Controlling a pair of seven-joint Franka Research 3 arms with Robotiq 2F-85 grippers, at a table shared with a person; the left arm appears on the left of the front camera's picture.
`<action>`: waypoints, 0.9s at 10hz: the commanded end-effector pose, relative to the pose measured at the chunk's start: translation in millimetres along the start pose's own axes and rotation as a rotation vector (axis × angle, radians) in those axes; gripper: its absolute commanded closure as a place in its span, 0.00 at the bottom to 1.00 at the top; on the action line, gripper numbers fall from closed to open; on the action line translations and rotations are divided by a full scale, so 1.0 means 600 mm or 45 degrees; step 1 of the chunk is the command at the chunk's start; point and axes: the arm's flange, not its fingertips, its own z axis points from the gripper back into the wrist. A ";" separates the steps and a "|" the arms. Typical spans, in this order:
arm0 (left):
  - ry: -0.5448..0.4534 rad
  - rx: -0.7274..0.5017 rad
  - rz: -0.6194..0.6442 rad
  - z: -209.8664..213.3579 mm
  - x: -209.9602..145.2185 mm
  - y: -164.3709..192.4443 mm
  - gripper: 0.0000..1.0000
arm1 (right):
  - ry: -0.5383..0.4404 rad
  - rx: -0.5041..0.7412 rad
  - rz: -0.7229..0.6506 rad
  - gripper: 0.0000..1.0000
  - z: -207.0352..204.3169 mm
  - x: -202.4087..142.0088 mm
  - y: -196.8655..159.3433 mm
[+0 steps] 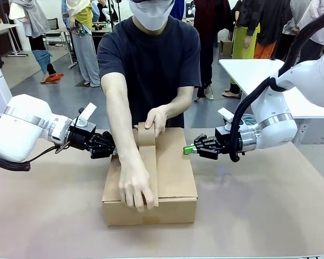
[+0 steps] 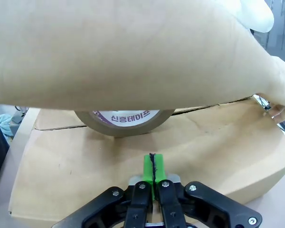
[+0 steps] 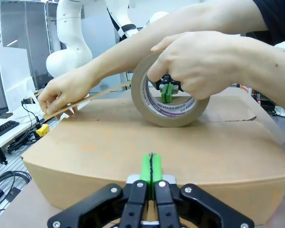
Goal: Wrap the clocks to prevent damage.
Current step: After the human seals the box with tape, release both hands from the side flaps of the Package Box.
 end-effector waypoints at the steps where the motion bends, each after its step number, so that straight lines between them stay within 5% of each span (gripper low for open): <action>1: 0.003 0.002 0.005 -0.002 -0.003 -0.002 1.00 | 0.004 -0.014 -0.011 0.99 -0.002 -0.005 0.002; 9: 0.003 0.002 0.005 -0.002 -0.003 -0.002 1.00 | 0.004 -0.014 -0.011 0.99 -0.002 -0.005 0.002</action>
